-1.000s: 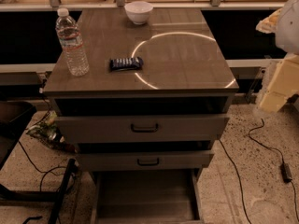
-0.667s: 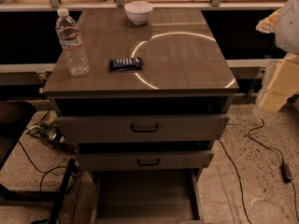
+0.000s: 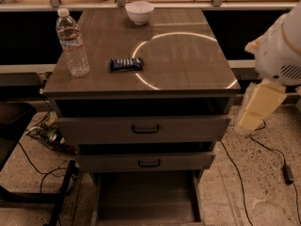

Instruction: Close bottom drawer

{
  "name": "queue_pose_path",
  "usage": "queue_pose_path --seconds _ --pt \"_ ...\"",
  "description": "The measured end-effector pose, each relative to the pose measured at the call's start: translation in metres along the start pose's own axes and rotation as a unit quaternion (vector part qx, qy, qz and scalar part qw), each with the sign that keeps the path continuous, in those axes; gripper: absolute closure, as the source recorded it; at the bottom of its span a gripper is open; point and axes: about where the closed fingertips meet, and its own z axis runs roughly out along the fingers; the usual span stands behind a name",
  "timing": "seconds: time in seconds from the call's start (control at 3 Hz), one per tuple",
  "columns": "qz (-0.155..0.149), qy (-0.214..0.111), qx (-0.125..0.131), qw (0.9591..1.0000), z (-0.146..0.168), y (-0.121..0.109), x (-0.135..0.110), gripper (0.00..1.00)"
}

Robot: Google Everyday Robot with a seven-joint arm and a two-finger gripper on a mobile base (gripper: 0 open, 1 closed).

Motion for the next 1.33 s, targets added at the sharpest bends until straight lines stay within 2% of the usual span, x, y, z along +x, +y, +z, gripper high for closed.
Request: queue_pose_path --seconds 0.33,0.67,1.0,1.33 --pt "0.011 0.014 -0.023 0.9996 0.062 0.03 0.002 0.0" --pt "0.007 0.043 -0.053 0.9977 0.126 0.066 0.01 0.0" --pt "0.006 0.062 -0.089 0.9941 0.183 0.103 0.024 0.0" --pt "0.016 0.073 -0.131 0.9886 0.235 0.142 0.046 0.0"
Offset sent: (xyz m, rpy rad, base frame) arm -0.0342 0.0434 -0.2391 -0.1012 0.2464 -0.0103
